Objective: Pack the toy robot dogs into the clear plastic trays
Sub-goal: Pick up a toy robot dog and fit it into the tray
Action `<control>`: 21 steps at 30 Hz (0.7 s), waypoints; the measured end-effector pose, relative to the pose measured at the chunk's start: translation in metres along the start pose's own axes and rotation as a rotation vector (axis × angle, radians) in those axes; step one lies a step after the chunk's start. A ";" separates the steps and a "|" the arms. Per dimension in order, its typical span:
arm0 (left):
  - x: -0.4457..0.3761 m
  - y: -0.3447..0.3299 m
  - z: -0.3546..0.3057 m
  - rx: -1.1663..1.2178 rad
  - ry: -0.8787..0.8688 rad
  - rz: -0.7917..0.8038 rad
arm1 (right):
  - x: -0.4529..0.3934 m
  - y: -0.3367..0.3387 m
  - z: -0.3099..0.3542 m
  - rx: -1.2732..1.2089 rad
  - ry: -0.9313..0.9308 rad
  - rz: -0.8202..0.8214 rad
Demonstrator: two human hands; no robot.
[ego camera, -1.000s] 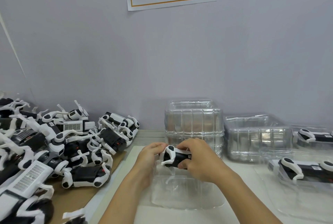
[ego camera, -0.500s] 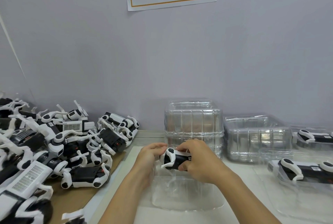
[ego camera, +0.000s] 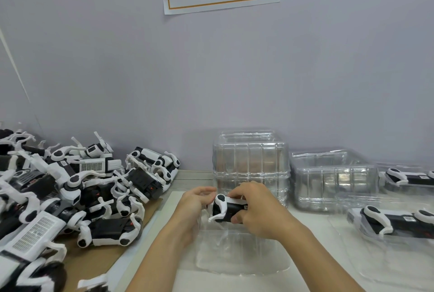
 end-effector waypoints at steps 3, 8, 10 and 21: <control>-0.002 -0.001 0.002 -0.049 -0.006 -0.041 | -0.001 -0.001 0.000 0.043 -0.019 0.021; -0.004 0.001 0.004 -0.021 -0.013 -0.033 | -0.002 -0.001 0.000 0.056 -0.035 0.017; -0.004 0.002 0.005 -0.017 -0.011 -0.015 | -0.001 -0.001 0.000 0.052 -0.033 0.012; -0.008 -0.001 -0.001 -0.327 0.046 -0.127 | 0.001 0.001 0.005 0.056 -0.033 0.075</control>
Point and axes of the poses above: each hand's wrist, its own x-axis away from the middle knuckle, its own y-axis out of the back of the hand, z = x × y, the point moved 1 cm from there along -x, towards the middle knuckle, and after that the axes turned 8 degrees about z, right-handed, at the moved point
